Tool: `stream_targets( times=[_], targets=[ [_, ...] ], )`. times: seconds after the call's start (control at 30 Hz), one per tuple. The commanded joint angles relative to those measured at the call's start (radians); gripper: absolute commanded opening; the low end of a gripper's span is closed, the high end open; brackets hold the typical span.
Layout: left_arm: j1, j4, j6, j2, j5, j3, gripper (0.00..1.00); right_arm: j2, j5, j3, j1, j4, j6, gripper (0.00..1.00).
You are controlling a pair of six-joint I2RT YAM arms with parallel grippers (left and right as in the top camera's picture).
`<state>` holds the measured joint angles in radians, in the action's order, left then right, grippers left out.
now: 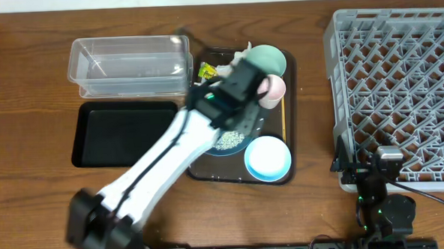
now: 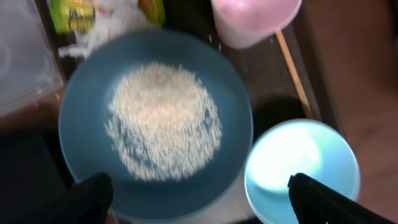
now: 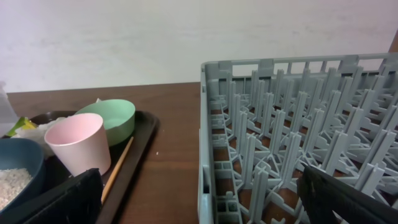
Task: Sort waste into correct bins and load items into the dishwasher rack
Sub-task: 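Reach the left gripper over the brown tray to the blue rice bowl rim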
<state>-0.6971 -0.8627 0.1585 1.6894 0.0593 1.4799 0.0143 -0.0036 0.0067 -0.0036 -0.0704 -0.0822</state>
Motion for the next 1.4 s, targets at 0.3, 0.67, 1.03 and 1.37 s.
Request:
stream_targets(
  times=[0.3, 0.67, 1.03, 1.37],
  targets=[
    [-0.053, 0.067, 0.083, 0.142, 0.057, 0.046, 0.92, -0.007, 0.003, -0.001, -0.01, -0.004, 0.013, 0.99],
    [-0.055, 0.11, 0.148, 0.286, 0.058, 0.045, 0.86, -0.007, 0.003, -0.001, -0.01, -0.004, 0.013, 0.99],
    [-0.057, 0.162, 0.248, 0.331, 0.058, 0.04, 0.73, -0.007, 0.003, -0.001, -0.01, -0.004, 0.013, 0.99],
    [-0.062, 0.165, 0.312, 0.331, 0.058, 0.004, 0.67, -0.007, 0.003, -0.001, -0.01, -0.004, 0.013, 0.99]
  ],
)
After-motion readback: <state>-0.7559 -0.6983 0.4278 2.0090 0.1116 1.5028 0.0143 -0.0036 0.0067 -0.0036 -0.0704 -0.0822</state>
